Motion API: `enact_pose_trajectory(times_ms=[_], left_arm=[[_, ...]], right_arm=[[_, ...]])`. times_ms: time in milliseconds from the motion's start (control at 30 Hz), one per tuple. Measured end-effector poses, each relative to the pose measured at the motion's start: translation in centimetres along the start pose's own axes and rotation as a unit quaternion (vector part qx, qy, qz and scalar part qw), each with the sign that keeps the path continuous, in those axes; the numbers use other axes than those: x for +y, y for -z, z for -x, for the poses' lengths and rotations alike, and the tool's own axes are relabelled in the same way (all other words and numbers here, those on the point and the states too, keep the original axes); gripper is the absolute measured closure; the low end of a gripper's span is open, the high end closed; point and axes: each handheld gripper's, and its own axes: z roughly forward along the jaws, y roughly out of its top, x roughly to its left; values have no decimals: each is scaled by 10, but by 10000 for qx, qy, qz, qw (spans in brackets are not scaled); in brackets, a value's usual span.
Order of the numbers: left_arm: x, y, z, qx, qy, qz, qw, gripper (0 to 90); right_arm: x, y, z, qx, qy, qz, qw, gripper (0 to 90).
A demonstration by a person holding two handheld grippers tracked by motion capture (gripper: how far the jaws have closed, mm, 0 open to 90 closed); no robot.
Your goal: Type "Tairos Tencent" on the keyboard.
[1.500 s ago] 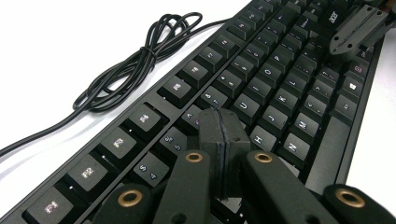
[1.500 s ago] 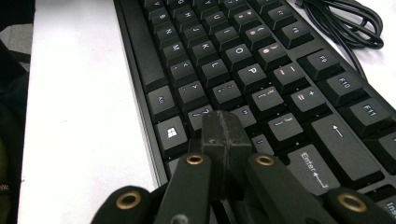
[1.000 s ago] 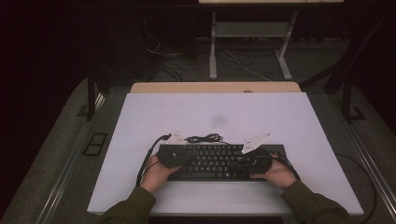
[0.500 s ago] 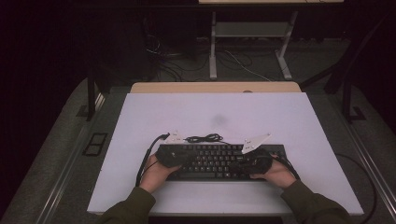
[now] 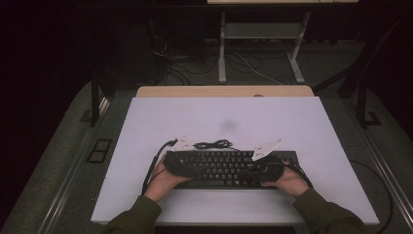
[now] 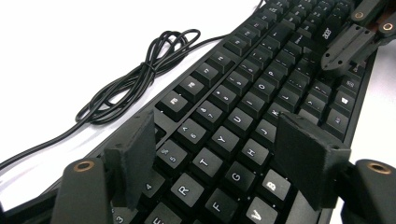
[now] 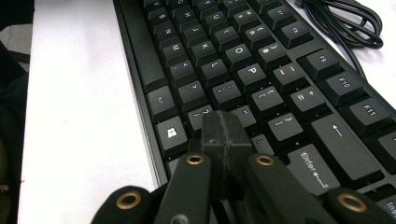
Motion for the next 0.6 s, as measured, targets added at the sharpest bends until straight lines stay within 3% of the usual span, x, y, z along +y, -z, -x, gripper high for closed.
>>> enact_pose_trajectory(times_ms=[100,333,600], left_arm=[[0,0,0,-22,-16,21,10000,272],[0,1,1,-39,-19,73,10000,241],[0,4,2,32,4,136,9999,159]], right_arm=[[1,1,-1,5,33,-6,10000,895],[2,7,-1,39,24,252,9997,882],[4,10,3,37,-224,528,9983,565]])
